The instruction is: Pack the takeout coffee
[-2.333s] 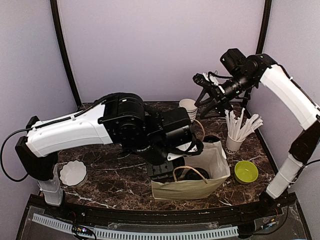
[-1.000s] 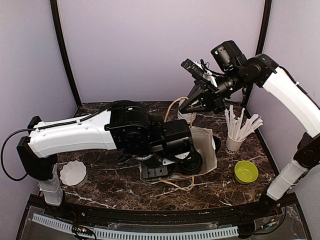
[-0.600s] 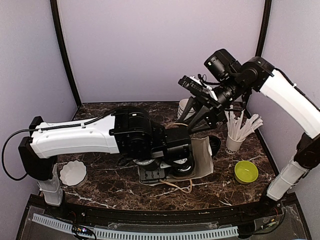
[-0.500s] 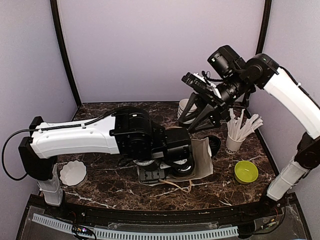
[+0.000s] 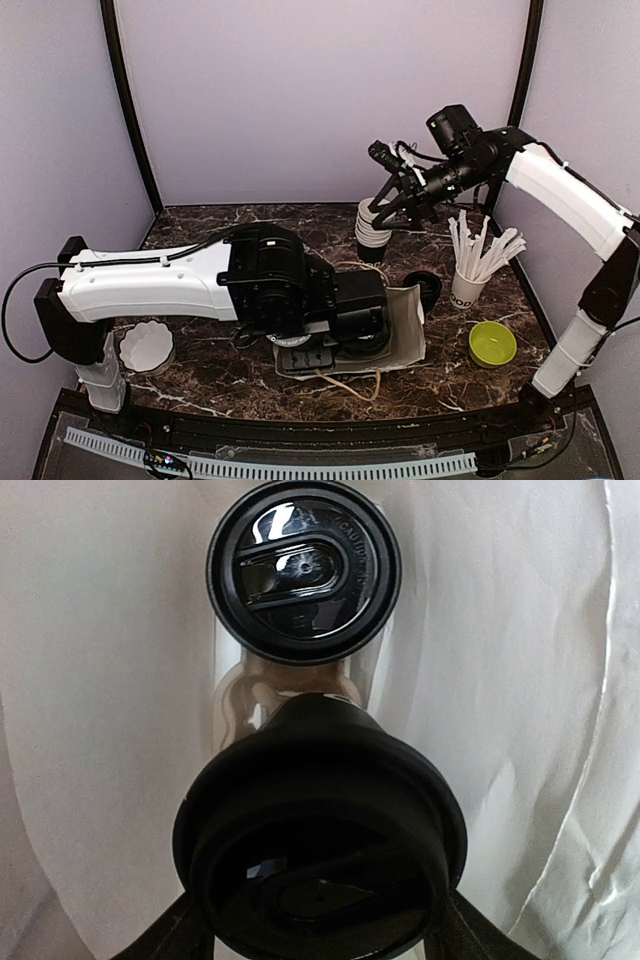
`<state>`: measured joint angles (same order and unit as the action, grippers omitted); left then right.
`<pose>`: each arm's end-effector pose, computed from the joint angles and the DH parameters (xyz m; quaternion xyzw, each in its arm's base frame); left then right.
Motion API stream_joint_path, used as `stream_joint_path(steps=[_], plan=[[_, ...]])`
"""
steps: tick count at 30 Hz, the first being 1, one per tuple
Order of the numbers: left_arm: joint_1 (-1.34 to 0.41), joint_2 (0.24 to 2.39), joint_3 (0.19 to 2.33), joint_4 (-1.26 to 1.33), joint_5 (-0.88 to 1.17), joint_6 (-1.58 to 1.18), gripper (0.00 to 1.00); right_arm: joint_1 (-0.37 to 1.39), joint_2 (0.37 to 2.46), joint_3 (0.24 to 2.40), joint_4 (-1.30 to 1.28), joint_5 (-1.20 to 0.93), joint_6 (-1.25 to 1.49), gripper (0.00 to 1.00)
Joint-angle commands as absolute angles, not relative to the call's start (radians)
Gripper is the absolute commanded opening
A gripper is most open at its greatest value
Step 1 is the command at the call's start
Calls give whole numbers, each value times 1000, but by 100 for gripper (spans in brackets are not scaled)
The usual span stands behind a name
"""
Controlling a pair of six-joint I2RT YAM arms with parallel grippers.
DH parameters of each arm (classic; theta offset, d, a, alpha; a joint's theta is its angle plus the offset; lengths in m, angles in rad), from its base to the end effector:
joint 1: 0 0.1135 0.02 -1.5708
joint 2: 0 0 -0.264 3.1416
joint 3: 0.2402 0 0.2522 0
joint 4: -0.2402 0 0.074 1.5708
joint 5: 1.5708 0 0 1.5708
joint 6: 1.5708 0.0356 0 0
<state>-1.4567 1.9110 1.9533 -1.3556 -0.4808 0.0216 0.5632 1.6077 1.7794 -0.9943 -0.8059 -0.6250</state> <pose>0.0593 -0.3729 0.3306 0.6263 0.7324 0.0959 0.2492 0.2636 0.1968 0.4060 -0.5981 0.6294 0.3544 0.3473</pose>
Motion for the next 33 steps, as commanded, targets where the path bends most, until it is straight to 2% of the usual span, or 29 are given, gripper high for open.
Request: stream_joint_path(steps=[1,9,17,33], plan=[[-1464,1896,1937,-1368,-547,4,45,573,1702,1724,-933,-774,-608,51],[-1469,1796,1812,-1206,-590,67,45,602,1690,1550,-851,-738,-580,51],[-1471,1747,1723,-1124,-566,122,45,642,1667,1477,-839,-731,-577,50],[-1471,1696,1592,-988,-498,168,44,647,1738,1542,-875,-724,-599,50]])
